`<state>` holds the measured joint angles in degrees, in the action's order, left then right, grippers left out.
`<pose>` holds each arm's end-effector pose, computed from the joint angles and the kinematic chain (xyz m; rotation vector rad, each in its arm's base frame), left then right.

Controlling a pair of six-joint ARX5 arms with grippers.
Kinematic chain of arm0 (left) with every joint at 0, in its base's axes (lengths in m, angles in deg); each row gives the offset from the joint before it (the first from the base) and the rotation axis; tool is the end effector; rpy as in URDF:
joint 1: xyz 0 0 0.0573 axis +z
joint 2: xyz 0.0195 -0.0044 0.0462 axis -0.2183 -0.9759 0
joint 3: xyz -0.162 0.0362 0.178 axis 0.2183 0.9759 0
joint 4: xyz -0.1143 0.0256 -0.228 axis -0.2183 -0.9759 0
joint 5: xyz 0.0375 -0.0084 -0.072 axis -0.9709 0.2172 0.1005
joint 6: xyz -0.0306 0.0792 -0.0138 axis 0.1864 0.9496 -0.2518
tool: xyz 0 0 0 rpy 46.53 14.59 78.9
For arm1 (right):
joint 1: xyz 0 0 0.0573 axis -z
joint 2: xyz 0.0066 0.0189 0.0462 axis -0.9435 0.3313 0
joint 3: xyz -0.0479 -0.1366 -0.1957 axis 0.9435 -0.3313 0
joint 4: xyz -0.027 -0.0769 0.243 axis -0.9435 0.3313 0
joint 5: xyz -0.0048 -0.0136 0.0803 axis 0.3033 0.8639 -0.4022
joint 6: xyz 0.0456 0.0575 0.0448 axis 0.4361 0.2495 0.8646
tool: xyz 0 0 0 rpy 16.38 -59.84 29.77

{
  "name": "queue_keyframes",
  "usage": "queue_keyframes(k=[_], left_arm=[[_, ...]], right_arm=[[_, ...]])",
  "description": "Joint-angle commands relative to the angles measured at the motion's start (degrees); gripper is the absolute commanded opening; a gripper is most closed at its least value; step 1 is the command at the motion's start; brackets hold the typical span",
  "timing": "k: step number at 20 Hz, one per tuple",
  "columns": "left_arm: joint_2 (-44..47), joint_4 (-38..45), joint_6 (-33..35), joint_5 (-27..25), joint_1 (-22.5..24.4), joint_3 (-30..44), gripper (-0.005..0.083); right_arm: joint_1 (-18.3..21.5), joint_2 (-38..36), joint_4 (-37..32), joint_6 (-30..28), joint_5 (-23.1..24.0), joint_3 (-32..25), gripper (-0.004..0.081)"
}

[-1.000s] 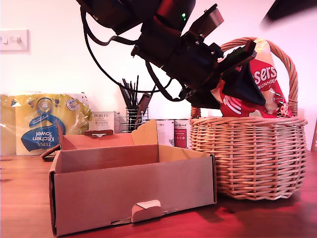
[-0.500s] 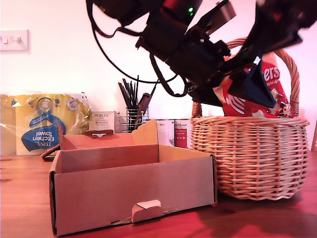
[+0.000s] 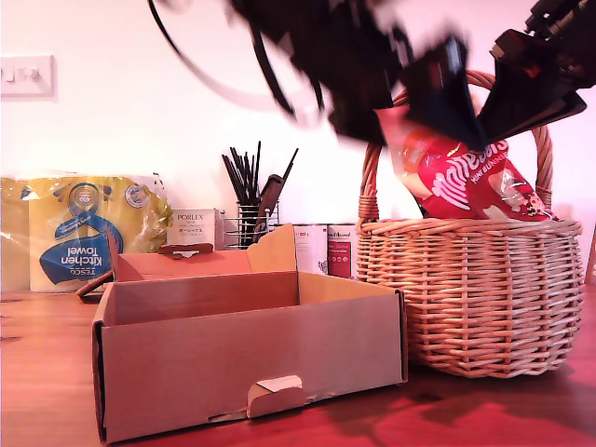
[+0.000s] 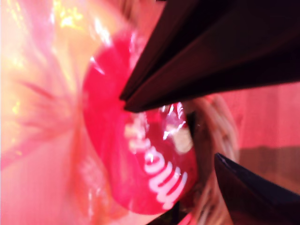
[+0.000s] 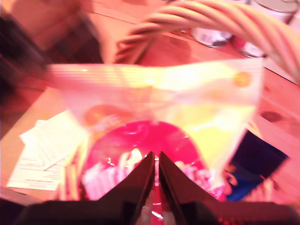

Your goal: Move the bags of Easter eggs from the cardboard box on the left into the woven basket on the right side.

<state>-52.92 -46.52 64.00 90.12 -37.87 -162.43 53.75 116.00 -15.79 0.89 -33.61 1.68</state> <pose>0.2607 -0.3453 0.2340 0.4052 0.4324 -1.1778 0.2623 0.0987 0.2198 -0.3360 0.4734 0.6240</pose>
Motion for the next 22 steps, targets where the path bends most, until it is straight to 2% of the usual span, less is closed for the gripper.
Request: queue_keyframes(k=[1,7,14,16,20,22], left_arm=[[0.7,-1.8,0.5,-1.0,0.3,0.0,0.0659],[4.6,-12.2,0.9,-1.9,2.7,0.0,0.0656],[9.4,-16.7,1.5,-4.6,6.9,0.0,0.065],[11.2,-18.1,1.5,-5.0,7.7,0.0,0.0623],[13.5,-21.9,1.3,-5.0,8.6,0.0,0.0617],[14.4,-22.6,1.0,-5.0,8.8,0.0,0.054]], right_arm=[[0.1,0.0,-0.3,0.2,0.0,-0.3,-0.0013],[0.0,4.1,-1.5,0.3,0.0,-0.3,-0.0013],[-0.7,10.6,-4.0,1.6,-0.1,-0.3,-0.0013],[-0.7,12.0,-4.5,1.6,0.0,-0.3,-0.0013],[-0.7,10.1,-5.1,2.7,0.0,1.1,-0.0013],[-0.7,7.9,-1.9,2.6,0.1,2.3,-0.0013]])
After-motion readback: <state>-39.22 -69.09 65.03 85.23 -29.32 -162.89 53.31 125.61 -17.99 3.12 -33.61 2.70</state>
